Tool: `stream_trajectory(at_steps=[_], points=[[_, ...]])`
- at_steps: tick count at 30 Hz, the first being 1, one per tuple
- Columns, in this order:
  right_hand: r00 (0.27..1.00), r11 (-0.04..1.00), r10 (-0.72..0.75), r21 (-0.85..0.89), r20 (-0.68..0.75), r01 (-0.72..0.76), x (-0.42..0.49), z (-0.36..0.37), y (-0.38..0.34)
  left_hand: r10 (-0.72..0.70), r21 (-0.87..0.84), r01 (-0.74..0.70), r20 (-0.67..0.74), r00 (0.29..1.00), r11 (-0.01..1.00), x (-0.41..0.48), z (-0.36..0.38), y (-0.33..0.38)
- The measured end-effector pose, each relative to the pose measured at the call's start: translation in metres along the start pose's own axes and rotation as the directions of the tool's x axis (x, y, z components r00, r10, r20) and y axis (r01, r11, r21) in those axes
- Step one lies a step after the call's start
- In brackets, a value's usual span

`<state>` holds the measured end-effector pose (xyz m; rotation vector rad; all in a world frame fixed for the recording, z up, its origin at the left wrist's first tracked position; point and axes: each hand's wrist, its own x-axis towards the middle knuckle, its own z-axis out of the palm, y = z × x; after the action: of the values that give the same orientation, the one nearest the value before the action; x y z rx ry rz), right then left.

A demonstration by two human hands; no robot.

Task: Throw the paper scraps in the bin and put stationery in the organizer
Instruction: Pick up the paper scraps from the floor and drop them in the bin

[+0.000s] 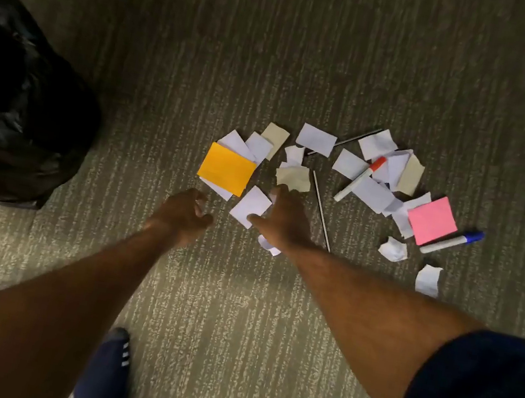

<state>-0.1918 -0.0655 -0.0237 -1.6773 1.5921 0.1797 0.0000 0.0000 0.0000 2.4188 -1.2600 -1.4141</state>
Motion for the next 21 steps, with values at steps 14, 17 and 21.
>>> stream_trajectory(at_steps=[14, 17, 21], points=[[0.995, 0.975, -0.058, -0.218, -0.084, 0.038, 0.009, 0.014, -0.018, 0.021, -0.167, -0.021, -0.002, 1.0, 0.986, 0.019, 0.02, -0.016], [0.999, 0.992, -0.051, -0.114, -0.009, 0.05, 0.012, 0.012, -0.014, 0.031, -0.2, -0.03, -0.001, 1.0, 0.979, 0.021, 0.024, -0.01], [0.999, 0.994, -0.048, -0.101, 0.009, 0.049, 0.016, 0.01, -0.015, 0.093, -0.204, -0.083, 0.036, 0.995, 0.975, 0.022, 0.033, 0.0]])
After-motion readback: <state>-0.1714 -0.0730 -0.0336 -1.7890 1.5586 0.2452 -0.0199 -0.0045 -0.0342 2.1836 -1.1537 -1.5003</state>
